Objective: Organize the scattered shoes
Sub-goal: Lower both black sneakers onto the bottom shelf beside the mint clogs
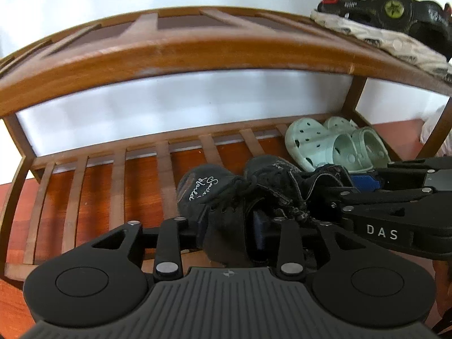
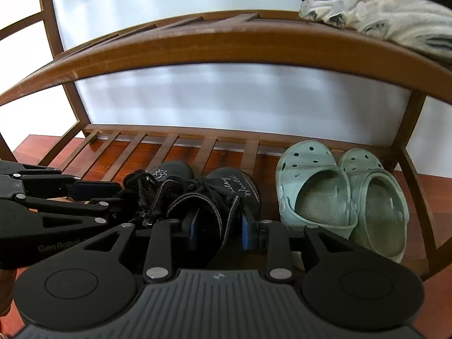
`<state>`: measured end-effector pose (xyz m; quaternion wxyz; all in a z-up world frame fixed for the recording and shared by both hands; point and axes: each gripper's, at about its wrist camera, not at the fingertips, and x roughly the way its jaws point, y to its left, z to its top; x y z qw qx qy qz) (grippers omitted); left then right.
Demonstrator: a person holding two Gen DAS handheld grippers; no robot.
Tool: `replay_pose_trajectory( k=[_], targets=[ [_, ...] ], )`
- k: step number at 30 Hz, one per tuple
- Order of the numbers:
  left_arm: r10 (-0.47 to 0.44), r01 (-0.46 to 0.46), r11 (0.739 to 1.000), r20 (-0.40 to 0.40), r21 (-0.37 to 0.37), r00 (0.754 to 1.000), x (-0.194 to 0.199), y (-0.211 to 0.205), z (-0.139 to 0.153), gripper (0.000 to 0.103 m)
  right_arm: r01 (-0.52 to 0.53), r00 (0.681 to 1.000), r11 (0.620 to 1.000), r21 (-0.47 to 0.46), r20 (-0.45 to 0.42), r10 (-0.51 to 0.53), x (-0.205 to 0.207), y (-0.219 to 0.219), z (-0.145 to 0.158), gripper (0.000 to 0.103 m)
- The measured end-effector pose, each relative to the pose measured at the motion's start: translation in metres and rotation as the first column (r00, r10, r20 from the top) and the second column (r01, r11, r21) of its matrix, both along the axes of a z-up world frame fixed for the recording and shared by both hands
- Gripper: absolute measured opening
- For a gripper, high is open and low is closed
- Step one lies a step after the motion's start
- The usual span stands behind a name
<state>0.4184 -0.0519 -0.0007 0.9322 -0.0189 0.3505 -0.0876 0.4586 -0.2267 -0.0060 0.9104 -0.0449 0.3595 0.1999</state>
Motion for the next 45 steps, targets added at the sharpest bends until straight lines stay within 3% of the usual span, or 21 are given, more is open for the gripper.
replay_pose_trajectory(
  k=[12,20,26,33,45],
  targets=[
    [0.02,-0.019,0.999,0.033,-0.029,0.999,-0.041,-0.002,0.022,0.044,-0.002,0.999,1.0,0.007,0.042,0.001,-0.039,-0.01,0.03,0.04],
    [0.026,-0.025,0.999,0.029,-0.044,0.999,-0.058,-0.005,0.023,0.045,0.001,1.0,1.0,0.0,0.029,-0.001,-0.06,-0.014,0.033,0.04],
    [0.014,-0.014,0.999,0.0,-0.034,1.0,-0.063,-0.012,0.01,0.044,-0.004,1.0,1.0,-0.016,-0.01,0.004,-0.065,-0.013,0.019,0.04],
    [-0.015,0.014,1.0,-0.041,-0.024,0.999,-0.058,-0.019,-0.007,0.025,-0.019,0.998,0.999,-0.041,-0.055,0.017,-0.062,-0.005,0.0,0.04],
    [0.049,-0.055,0.996,-0.083,-0.069,0.995,-0.036,-0.012,-0.021,0.024,-0.027,0.996,0.998,-0.055,-0.089,0.022,-0.048,0.006,-0.02,0.039]
  ],
)
